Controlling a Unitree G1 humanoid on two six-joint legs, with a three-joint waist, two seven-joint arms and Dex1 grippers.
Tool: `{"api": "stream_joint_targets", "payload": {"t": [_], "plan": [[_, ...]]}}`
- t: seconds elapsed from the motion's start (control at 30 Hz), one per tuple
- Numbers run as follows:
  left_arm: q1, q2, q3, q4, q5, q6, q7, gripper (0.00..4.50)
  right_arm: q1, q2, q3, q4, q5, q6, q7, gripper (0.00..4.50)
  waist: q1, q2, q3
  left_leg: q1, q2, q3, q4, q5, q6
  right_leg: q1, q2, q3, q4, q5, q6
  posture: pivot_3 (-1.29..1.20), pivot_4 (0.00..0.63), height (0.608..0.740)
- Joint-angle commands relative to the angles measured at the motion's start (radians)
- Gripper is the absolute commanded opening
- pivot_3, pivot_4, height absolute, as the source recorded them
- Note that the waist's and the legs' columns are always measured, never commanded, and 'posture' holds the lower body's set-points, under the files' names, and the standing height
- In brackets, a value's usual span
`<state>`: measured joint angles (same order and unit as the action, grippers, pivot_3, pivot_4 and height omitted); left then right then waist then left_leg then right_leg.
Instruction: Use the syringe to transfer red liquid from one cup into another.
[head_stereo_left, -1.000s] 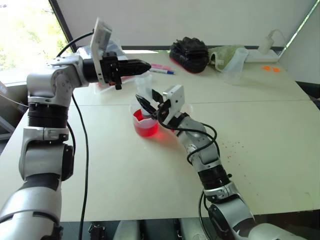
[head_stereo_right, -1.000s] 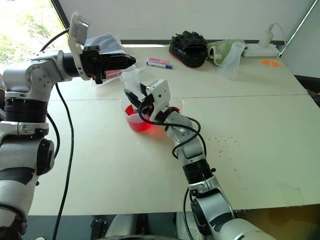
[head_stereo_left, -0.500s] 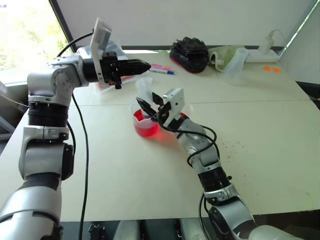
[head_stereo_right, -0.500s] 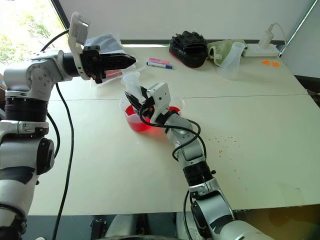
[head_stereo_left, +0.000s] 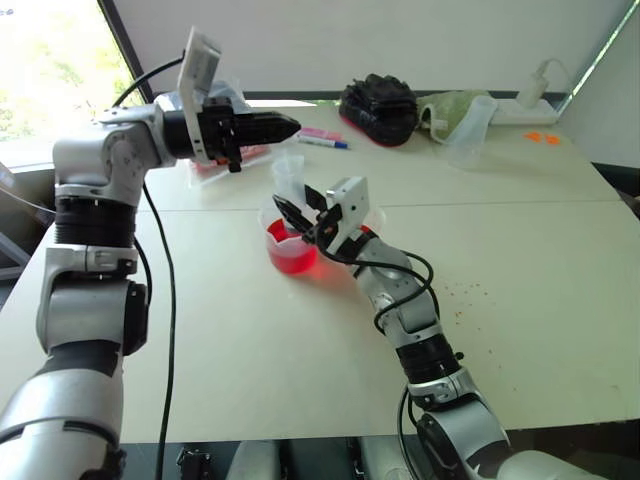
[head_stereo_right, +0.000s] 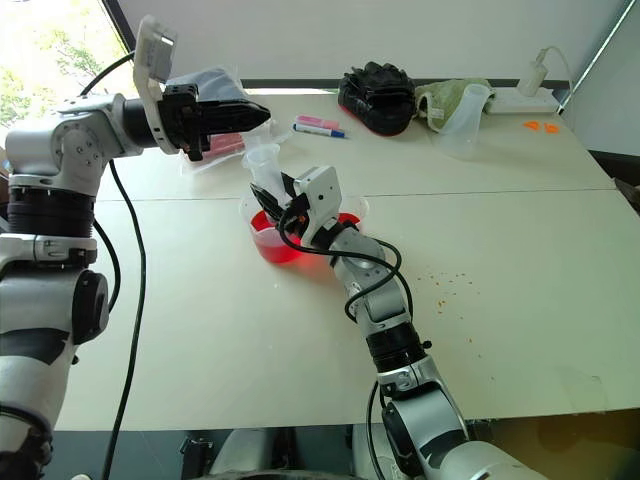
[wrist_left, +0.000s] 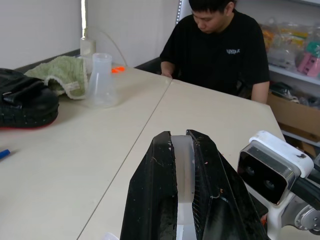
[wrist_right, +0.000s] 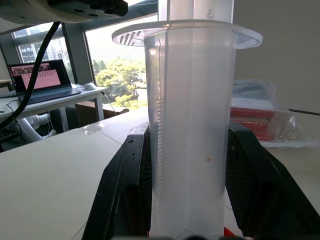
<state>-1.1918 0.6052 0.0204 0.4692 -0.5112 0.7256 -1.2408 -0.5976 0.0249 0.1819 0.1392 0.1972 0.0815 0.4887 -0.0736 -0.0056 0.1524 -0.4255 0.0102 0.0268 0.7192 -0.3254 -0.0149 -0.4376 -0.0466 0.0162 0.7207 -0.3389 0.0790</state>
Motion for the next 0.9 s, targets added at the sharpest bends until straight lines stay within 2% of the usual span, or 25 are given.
{"api": "stream_joint_targets", "payload": {"t": [0.03, 0.63, 0.9], "plan": [[-0.087, 0.017, 0.057, -0.010, -0.001, -0.056, 0.024, 0.02, 0.022, 0.009, 0.051, -0.008, -0.019, 0.000, 0.028, 1.37, 0.000, 0.000, 0.000, 0.000, 0.000, 0.000, 0.000, 0.000, 0.000, 0.000, 0.000, 0.000, 0.000, 0.000, 0.000, 0.00, 0.150, 0.711], [-0.060, 0.005, 0.065, -0.026, -0.023, -0.013, 0.040, 0.02, 0.004, 0.008, 0.037, -0.005, -0.015, -0.007, 0.028, 1.37, 0.000, 0.000, 0.000, 0.000, 0.000, 0.000, 0.000, 0.000, 0.000, 0.000, 0.000, 0.000, 0.000, 0.000, 0.000, 0.00, 0.150, 0.711], [-0.037, 0.002, 0.074, -0.070, -0.043, 0.005, 0.048, 3.29, -0.019, 0.015, 0.027, 0.006, -0.033, -0.063, 0.019, 1.37, 0.000, 0.000, 0.000, 0.000, 0.000, 0.000, 0.000, 0.000, 0.000, 0.000, 0.000, 0.000, 0.000, 0.000, 0.000, 0.00, 0.150, 0.711]]}}
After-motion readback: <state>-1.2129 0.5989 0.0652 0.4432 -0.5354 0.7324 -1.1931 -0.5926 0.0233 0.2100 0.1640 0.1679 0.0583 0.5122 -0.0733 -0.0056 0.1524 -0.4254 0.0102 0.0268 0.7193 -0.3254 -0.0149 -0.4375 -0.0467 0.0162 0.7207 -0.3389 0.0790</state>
